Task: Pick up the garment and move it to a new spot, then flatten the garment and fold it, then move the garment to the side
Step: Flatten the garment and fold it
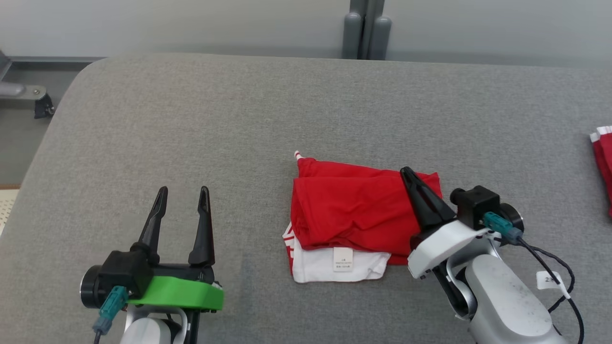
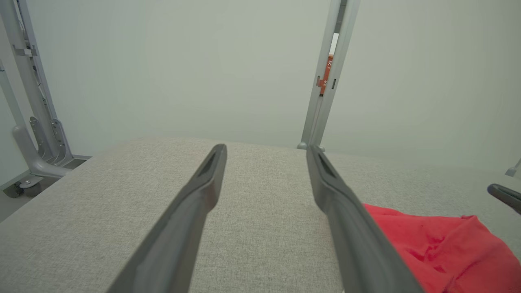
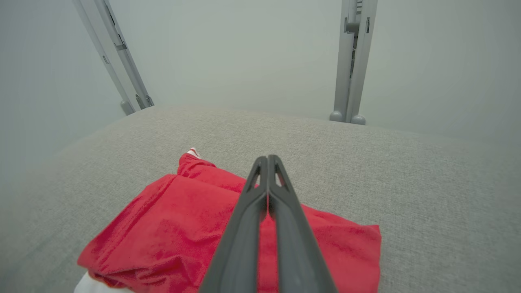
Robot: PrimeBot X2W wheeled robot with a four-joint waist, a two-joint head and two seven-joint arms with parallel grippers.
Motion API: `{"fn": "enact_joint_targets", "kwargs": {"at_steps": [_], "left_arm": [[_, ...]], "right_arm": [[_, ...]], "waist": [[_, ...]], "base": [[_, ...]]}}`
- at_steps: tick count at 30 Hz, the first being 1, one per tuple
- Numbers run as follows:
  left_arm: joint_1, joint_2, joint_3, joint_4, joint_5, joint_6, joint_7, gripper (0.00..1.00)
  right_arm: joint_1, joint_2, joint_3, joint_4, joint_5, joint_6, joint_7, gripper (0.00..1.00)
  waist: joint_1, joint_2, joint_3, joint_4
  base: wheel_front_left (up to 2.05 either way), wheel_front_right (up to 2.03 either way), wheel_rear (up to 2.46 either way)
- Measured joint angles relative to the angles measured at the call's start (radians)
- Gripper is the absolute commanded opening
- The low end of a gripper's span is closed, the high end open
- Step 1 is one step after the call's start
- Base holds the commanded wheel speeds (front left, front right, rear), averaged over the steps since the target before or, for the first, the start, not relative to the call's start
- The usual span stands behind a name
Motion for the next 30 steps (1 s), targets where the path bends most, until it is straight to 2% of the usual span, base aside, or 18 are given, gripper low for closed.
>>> {"fn": "enact_joint_targets", "kwargs": {"at_steps": [6,7,8,9,16,30], "left_arm": [[0.014,0.000,0.018,0.006,0.007,0.002,0.000,1.00],[0.016,0.000,0.021,0.009,0.008,0.002,0.000,1.00],[0.019,0.000,0.022,0.010,0.009,0.002,0.000,1.00],[0.021,0.000,0.023,0.012,0.010,0.002,0.000,1.00],[0.032,0.000,0.026,0.030,0.027,-0.006,0.000,1.00],[0.068,0.000,0.032,0.007,0.039,0.003,-0.001,1.00]], "right_arm": [[0.081,0.001,-0.128,-0.143,-0.017,0.000,0.000,0.00],[0.094,0.004,-0.154,-0.163,-0.022,0.000,0.000,0.15],[0.107,0.008,-0.180,-0.185,-0.028,0.000,0.000,0.89],[0.117,0.012,-0.191,-0.197,-0.029,0.000,0.000,1.00],[0.181,0.038,-0.272,-0.285,-0.079,0.000,0.000,1.00],[0.215,0.055,-0.268,-0.301,-0.089,0.000,0.000,1.00]], "waist": [[0.0000,0.0000,-0.017,-0.068],[0.0000,0.0000,-0.019,-0.076],[0.0001,0.0000,-0.022,-0.087],[0.0000,0.0000,-0.025,-0.097],[0.0000,0.0000,-0.035,-0.149],[0.0000,0.0000,-0.032,-0.154]], "base": [[0.00,0.00,0.00],[0.00,0.00,0.00],[0.00,0.00,0.00],[0.00,0.00,0.00],[0.00,0.00,0.00],[0.00,0.00,0.00]]}}
